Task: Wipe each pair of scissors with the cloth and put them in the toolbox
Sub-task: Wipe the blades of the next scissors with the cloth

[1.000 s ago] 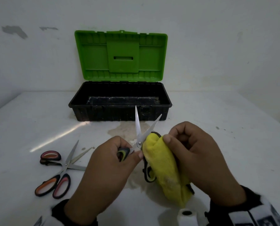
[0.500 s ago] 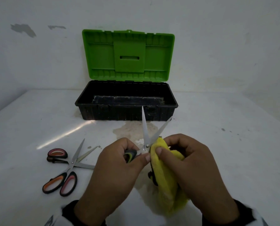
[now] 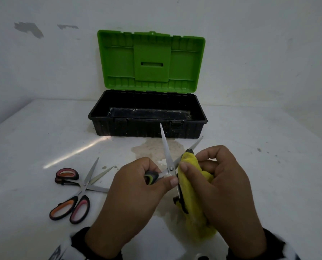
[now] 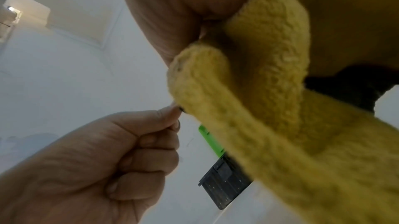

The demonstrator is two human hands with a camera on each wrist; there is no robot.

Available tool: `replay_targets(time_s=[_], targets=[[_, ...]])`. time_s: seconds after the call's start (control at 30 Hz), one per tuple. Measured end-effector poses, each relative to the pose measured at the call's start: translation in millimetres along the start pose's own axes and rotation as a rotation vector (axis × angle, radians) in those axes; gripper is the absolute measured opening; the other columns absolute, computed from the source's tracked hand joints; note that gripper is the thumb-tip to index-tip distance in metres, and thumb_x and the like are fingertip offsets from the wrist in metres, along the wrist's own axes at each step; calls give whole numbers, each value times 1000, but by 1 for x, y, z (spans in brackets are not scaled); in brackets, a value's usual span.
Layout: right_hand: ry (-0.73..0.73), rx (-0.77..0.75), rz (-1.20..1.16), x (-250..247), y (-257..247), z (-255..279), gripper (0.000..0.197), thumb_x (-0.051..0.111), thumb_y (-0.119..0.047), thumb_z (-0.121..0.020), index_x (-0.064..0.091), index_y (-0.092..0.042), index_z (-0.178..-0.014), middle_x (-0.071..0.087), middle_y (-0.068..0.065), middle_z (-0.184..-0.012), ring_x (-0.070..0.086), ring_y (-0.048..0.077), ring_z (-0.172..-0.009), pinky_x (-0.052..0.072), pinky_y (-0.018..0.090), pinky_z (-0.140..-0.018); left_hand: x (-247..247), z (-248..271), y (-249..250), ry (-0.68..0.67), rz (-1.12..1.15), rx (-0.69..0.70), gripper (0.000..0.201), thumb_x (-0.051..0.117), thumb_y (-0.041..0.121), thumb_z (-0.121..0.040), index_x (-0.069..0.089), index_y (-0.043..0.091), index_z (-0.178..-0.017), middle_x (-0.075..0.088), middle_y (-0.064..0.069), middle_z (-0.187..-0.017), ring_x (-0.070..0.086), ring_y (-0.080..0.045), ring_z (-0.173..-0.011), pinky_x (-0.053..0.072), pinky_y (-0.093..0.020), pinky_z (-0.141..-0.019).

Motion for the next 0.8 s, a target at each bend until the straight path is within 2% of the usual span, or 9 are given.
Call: replay_targets(time_s=[0.23, 0.33, 0.4, 0.47, 0.53, 0.63, 0.7, 0.8], targets=[[41, -146, 63, 6, -7, 4, 19, 78, -35, -77, 63, -26, -71, 63, -15, -62, 60, -4, -73, 41, 3, -56, 1, 1, 3, 6, -43, 23, 33, 80, 46, -69, 59, 21, -69, 52, 1, -60, 39, -6, -52, 39, -13, -45], [92, -84, 39, 5, 0, 1, 19, 78, -36, -78, 62, -26, -74, 65, -15, -66, 61, -5, -74, 43, 4, -57, 2, 3, 5, 13, -58, 11, 34, 80, 48, -70, 57, 22, -68, 48, 5, -57, 41, -7, -53, 32, -14, -46], [102, -35, -1, 5, 4, 0, 20, 78, -35, -78, 61, -26, -74, 66, -15, -67, 62, -7, -73, 42, 3, -56, 3, 3, 6, 17, -47, 13, 36, 80, 48, -69, 57, 21, -67, 47, 6, -56, 39, -7, -52, 32, -17, -48], [93, -52, -7, 6, 2, 2, 20, 79, -33, -77, 61, -25, -71, 65, -15, -66, 61, -6, -72, 42, 3, -56, 3, 4, 6, 22, -49, 14, 35, 80, 47, -69, 56, 22, -67, 48, 5, -57, 39, -7, -53, 32, -17, -48], [63, -77, 6, 8, -2, 3, 21, 79, -33, -77, 62, -25, -68, 66, -19, -75, 61, -4, -72, 42, 4, -56, 3, 4, 7, 18, -66, 15, 33, 79, 46, -70, 56, 23, -68, 49, 5, -59, 40, -8, -54, 31, -16, -49], [99, -55, 5, 3, 3, -4, 21, 79, -34, -77, 62, -25, -69, 66, -11, -65, 63, 0, -68, 46, 9, -56, 4, 5, 7, 11, -71, 22, 36, 79, 48, -70, 54, 22, -66, 45, 7, -57, 39, -8, -54, 31, -18, -49], [153, -20, 4, -2, 8, -9, 22, 79, -35, -78, 61, -25, -70, 66, -11, -64, 62, 1, -68, 46, 10, -58, 5, 6, 7, 2, -53, 26, 37, 79, 49, -69, 54, 21, -65, 44, 7, -55, 38, -8, -52, 32, -20, -49], [119, -31, -2, 2, 5, -6, 23, 79, -35, -77, 60, -24, -68, 64, -10, -63, 61, 1, -69, 45, 9, -56, 4, 3, 4, 0, -39, 21, 36, 81, 48, -68, 56, 21, -65, 46, 5, -55, 39, -9, -52, 35, -22, -49]])
Point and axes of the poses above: each hand's wrist, its own z-axis away from the middle knuckle, its own x-axis out of the palm, y = z × x, the point moved 5 cm from there along -z, towards the middle knuckle
